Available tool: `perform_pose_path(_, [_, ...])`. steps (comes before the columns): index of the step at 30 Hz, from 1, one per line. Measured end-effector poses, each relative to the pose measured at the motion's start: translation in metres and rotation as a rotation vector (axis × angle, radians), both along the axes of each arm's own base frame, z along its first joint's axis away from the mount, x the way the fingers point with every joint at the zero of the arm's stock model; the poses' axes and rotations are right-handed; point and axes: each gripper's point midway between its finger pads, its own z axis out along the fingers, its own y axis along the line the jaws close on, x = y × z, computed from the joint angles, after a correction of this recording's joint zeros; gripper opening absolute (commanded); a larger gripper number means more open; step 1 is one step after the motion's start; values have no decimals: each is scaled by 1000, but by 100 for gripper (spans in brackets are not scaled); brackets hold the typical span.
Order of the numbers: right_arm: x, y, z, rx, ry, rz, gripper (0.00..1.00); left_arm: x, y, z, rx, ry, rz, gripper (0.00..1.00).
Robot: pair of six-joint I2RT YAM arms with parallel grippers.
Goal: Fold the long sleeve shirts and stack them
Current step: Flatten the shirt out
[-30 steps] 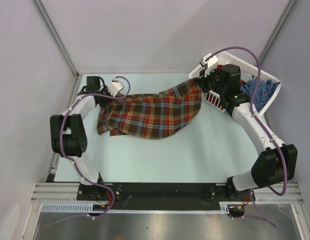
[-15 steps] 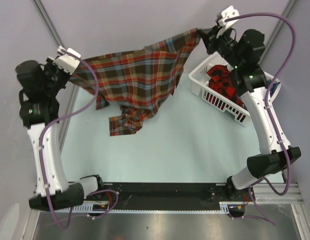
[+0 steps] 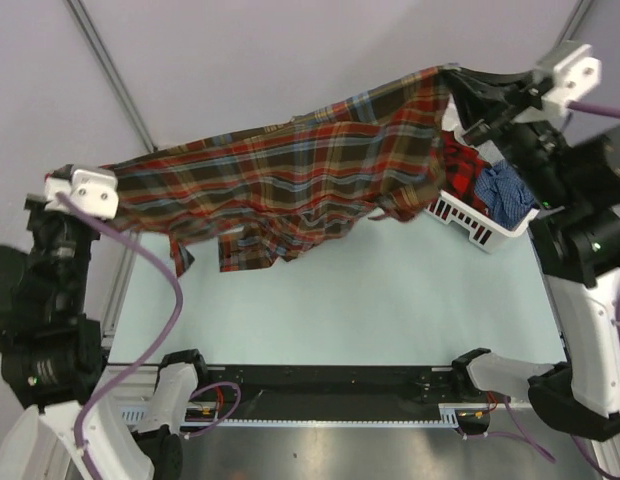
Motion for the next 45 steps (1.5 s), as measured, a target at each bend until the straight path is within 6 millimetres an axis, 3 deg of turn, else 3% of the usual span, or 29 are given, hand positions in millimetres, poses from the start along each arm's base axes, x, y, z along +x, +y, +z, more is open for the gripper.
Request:
perform_pose_path(1, [-17,-6,12,16,-34,2,0,-16,-4,16,2,-54,-2,0])
perform_pose_path(4, [-32,-13,19,22,-66,0,0,-33,-8,36,18,-127,-8,0])
perform_pose_path(6, [-31,-13,10,5,-65,-7,0,-29,-8,30,18,-113,-11,0])
perform_pose_path(8, [-14,-6,-17,-34,-18,-17,0,-11,-4,7,11,-42,-10,0])
perform_pose_path(11, [28,8,-82,-117,113,-38,0,29,3,-55,-17,140,-18,0])
perform_pose_path(14, [84,23,-167,-210,292,-59,0,81,11,-138,-79,389,-35,0])
perform_pose_path(16, [135,34,-224,-259,417,-78,0,118,16,-188,-144,545,-39,0])
perform_pose_path(19, [209,49,-275,-289,547,-104,0,184,26,-233,-257,718,-27,0])
perform_pose_path(20, [230,54,-275,-280,551,-113,0,205,31,-236,-282,733,-15,0])
perform_pose_path(22, [287,66,-257,-231,510,-135,0,258,44,-214,-320,691,17,0])
perform_pose_path(24, [321,74,-222,-167,412,-153,0,306,59,-164,-328,544,47,0])
perform_pose_path(26, [332,75,-166,-87,256,-172,0,325,71,-96,-321,342,74,0])
perform_pose_path(27, [327,74,-142,-53,192,-177,0,322,73,-62,-316,236,82,0])
perform_pose_path(29, [297,67,-87,17,54,-173,0,295,72,-5,-317,53,78,0])
perform_pose_path(31, [254,60,-41,59,-50,-154,0,238,65,44,-311,-118,59,0])
perform_pose_path(34, [164,37,50,146,-276,-107,0,144,42,111,-238,-389,-22,0])
perform_pose_path(36, [115,13,85,168,-397,-93,0,91,16,143,-163,-529,-109,0])
perform_pose_path(37, [107,6,87,158,-415,-93,0,76,7,150,-127,-568,-141,0])
perform_pose_path(38, [97,-1,87,144,-433,-95,0,65,-4,144,-68,-595,-178,0])
perform_pose_path(39, [93,-4,81,126,-439,-93,0,67,-6,134,-54,-579,-185,0])
perform_pose_path(40, [93,-3,67,99,-424,-86,0,78,-6,111,-21,-548,-190,0])
perform_pose_path(41, [100,2,47,67,-387,-75,0,98,-2,76,-4,-474,-186,0])
perform_pose_path(42, [115,9,13,21,-325,-61,0,121,3,34,2,-380,-181,0])
perform_pose_path(43, [132,18,-30,-35,-238,-46,0,153,11,-30,-1,-234,-167,0])
perform_pose_path(45, [166,32,-129,-145,-31,-17,0,188,23,-145,-22,34,-152,0])
